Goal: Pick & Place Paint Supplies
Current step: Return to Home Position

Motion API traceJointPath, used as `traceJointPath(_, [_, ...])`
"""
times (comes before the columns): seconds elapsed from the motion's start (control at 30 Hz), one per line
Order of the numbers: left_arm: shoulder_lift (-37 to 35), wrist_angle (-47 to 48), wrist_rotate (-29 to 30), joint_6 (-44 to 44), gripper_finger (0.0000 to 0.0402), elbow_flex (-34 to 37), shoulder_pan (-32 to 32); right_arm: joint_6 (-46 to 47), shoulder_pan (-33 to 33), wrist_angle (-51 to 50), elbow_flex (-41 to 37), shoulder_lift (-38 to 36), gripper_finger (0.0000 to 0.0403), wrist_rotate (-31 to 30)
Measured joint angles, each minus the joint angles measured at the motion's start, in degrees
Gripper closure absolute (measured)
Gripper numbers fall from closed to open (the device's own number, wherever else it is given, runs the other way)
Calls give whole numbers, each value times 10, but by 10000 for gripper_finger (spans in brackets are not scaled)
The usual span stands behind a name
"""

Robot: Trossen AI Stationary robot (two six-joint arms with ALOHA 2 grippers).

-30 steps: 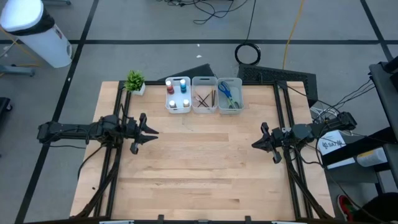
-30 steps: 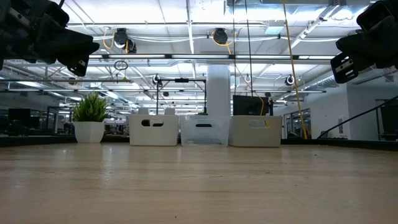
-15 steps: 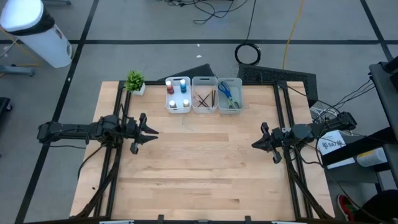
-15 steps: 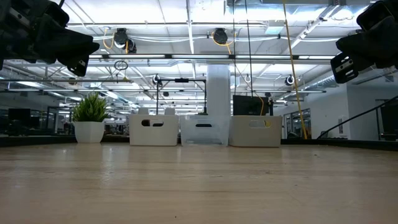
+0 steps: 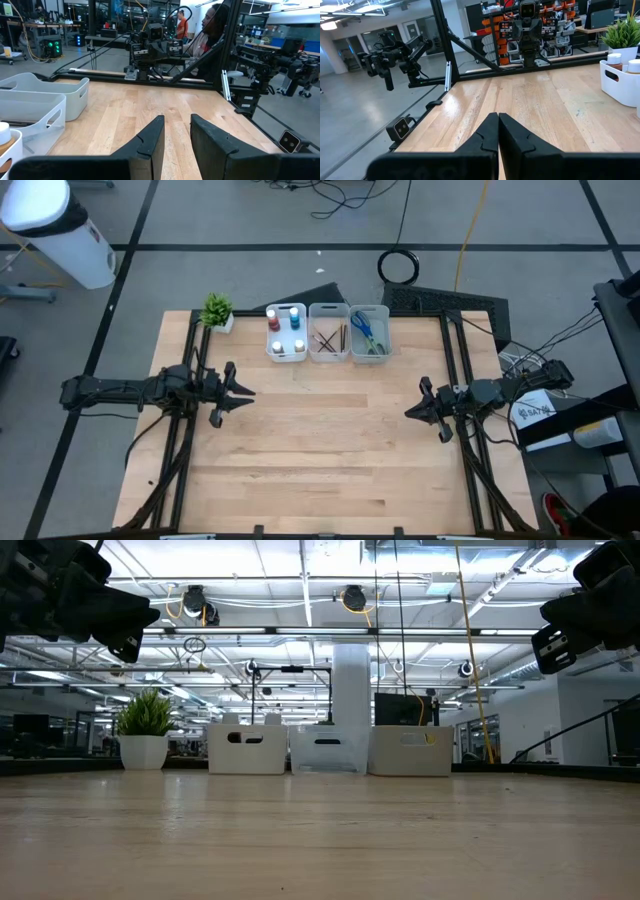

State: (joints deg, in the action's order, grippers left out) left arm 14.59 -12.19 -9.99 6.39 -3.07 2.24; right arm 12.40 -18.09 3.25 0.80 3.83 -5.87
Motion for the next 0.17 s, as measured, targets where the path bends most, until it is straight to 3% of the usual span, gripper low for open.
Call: traceJointPath(0.17, [0, 0, 0, 0, 298, 0, 0, 0, 0, 0, 0, 0, 403, 0])
